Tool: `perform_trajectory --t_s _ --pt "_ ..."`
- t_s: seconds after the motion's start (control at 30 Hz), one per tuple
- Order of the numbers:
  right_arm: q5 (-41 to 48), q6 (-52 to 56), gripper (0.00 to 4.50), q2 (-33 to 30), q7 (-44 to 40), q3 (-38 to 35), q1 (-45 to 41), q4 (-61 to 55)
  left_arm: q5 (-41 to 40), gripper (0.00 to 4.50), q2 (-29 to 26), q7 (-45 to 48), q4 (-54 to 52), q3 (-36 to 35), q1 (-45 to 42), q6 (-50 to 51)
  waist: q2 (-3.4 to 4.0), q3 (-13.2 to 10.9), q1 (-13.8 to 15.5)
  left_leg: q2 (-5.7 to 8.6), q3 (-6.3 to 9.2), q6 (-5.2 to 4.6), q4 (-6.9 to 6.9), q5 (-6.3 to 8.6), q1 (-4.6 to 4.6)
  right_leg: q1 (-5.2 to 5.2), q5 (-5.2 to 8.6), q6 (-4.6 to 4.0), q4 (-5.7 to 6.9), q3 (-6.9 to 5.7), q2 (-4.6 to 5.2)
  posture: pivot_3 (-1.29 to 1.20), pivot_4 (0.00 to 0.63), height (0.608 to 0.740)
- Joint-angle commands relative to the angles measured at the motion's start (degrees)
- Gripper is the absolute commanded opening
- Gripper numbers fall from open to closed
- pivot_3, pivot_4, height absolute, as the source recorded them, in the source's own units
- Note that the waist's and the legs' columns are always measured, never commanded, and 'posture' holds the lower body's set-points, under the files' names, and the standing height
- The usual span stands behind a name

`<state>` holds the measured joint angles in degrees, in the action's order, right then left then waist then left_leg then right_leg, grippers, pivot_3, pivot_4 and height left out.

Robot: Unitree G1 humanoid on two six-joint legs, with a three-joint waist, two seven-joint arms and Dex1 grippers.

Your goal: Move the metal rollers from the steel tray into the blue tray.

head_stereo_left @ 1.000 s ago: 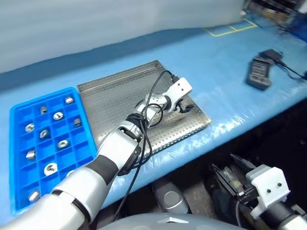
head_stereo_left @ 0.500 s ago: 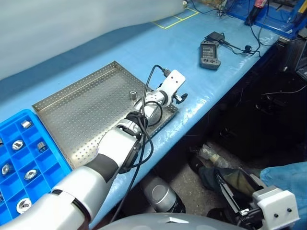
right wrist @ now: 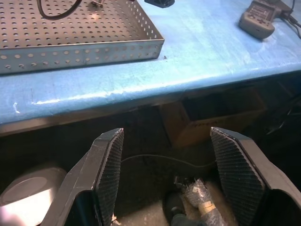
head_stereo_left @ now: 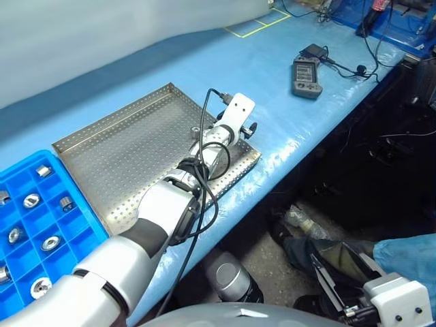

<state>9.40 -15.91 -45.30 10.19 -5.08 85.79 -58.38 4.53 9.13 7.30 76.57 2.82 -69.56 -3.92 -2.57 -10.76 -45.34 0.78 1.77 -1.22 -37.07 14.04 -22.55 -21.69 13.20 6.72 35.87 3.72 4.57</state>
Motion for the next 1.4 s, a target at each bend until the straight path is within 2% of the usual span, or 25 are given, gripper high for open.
perform_trajectory --t_s 0.03,0.27,0.4,0.5,0.67,0.87,1.07,1.4 --pt "-0.43 -1.08 3.12 -0.03 -0.84 -0.55 0.50 -1.62 0.77 4.23 4.34 -2.34 -0.22 -0.50 -2.79 -0.88 0.00 0.00 0.51 0.08 0.00 -0.04 0.00 0.02 -0.01 0.00 0.04 0.07 0.00 0.01 0.07 -0.75 0.150 0.740" --pt "0.52 -0.38 3.12 -0.77 -0.47 -0.65 -1.00 -1.62 2.52 4.23 4.38 -5.99 0.00 0.30 -2.75 -0.38 0.02 0.01 1.16 0.74 -0.05 -0.46 0.00 0.19 -0.03 0.02 0.27 0.51 0.03 0.03 0.73 -0.75 0.150 0.740" --pt "2.18 3.00 3.12 -1.31 0.80 0.58 -4.80 -1.62 3.58 4.23 4.65 -7.53 0.13 0.67 -2.21 0.05 0.02 0.01 1.21 0.95 -0.14 -0.78 -0.12 0.28 -0.10 0.07 0.31 0.77 -0.03 0.06 0.98 -0.75 0.150 0.740" --pt "4.34 8.67 3.12 -1.65 1.11 6.46 -15.02 -1.62 4.15 4.23 4.47 -8.36 0.25 0.75 -1.37 0.27 -0.07 0.04 1.18 1.01 -0.14 -0.90 -0.14 0.24 -0.09 0.10 0.31 0.84 -0.06 0.07 1.03 -0.75 0.150 0.740" --pt "6.41 20.59 3.12 2.16 2.80 13.06 -29.32 -1.62 4.76 4.23 4.07 -8.93 0.25 0.58 -0.79 0.39 0.10 0.12 1.94 1.07 -0.11 -0.96 -0.26 0.25 -0.03 0.20 0.29 0.92 0.03 0.07 1.06 -0.73 0.150 0.740" --pt "12.46 36.93 3.12 6.63 1.22 11.15 -42.09 -1.60 5.11 4.23 3.62 -9.70 0.25 0.59 -0.57 0.75 0.15 0.20 2.99 1.10 -0.14 -1.07 -0.54 0.27 -0.10 0.27 0.16 1.13 0.02 0.14 1.06 -0.70 0.150 0.740" --pt "12.36 41.42 3.12 9.42 -0.91 9.94 -44.10 -1.62 6.27 4.23 3.34 -10.16 0.50 1.65 0.26 2.31 0.18 0.22 4.60 1.11 -0.14 -1.18 -0.66 0.25 -0.14 0.29 0.14 1.17 0.08 0.17 1.06 -0.70 0.150 0.740" --pt "9.92 41.35 3.12 12.12 -3.30 9.12 -42.31 -1.62 6.80 4.23 3.92 -10.47 0.75 1.29 1.85 5.61 0.20 0.23 4.62 1.11 -0.15 -1.20 -0.67 0.27 -0.16 0.26 0.12 1.19 0.08 0.19 1.06 -0.71 0.150 0.740"
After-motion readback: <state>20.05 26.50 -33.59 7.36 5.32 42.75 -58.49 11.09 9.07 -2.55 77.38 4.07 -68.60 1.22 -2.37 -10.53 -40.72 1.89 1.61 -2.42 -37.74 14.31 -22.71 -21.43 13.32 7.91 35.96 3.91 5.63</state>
